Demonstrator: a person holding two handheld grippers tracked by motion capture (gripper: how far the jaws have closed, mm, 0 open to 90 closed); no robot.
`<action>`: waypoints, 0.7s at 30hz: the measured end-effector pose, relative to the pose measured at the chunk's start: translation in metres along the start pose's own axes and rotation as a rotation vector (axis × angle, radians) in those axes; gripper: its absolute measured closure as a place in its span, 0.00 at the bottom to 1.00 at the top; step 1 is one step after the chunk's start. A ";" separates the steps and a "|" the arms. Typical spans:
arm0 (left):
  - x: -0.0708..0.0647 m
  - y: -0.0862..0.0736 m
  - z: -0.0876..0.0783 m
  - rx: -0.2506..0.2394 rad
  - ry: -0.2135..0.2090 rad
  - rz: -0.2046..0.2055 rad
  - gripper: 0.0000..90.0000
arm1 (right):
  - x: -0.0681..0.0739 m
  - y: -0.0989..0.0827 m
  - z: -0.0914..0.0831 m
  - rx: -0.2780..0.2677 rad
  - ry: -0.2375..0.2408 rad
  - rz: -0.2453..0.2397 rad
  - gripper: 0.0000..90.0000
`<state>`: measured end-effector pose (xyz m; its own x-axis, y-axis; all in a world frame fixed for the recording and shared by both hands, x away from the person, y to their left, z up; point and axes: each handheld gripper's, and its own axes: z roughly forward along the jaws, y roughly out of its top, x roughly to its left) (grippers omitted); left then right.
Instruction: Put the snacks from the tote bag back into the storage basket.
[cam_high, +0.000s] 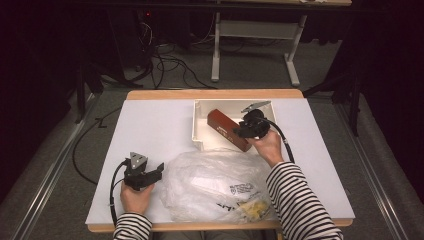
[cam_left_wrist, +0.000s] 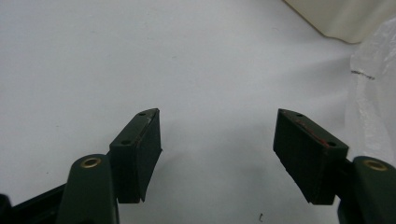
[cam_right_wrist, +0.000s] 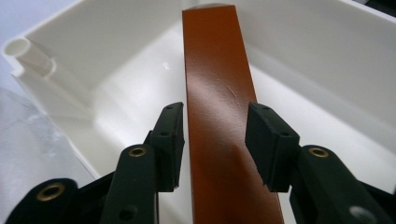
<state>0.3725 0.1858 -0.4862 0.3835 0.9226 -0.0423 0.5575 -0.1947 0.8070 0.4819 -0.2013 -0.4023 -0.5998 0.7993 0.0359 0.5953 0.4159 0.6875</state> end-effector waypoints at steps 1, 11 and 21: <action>0.000 0.000 0.000 0.000 0.000 0.001 0.36 | 0.000 -0.001 -0.002 -0.008 0.005 0.010 0.65; 0.000 0.000 0.000 0.004 -0.001 0.000 0.37 | 0.012 -0.010 -0.015 -0.069 0.045 -0.002 0.67; 0.000 0.000 0.000 -0.002 0.000 -0.005 0.36 | 0.025 -0.015 -0.029 -0.088 0.041 -0.016 0.68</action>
<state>0.3725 0.1863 -0.4862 0.3811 0.9234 -0.0466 0.5582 -0.1896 0.8078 0.4426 -0.2002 -0.3902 -0.6311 0.7739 0.0525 0.5375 0.3875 0.7490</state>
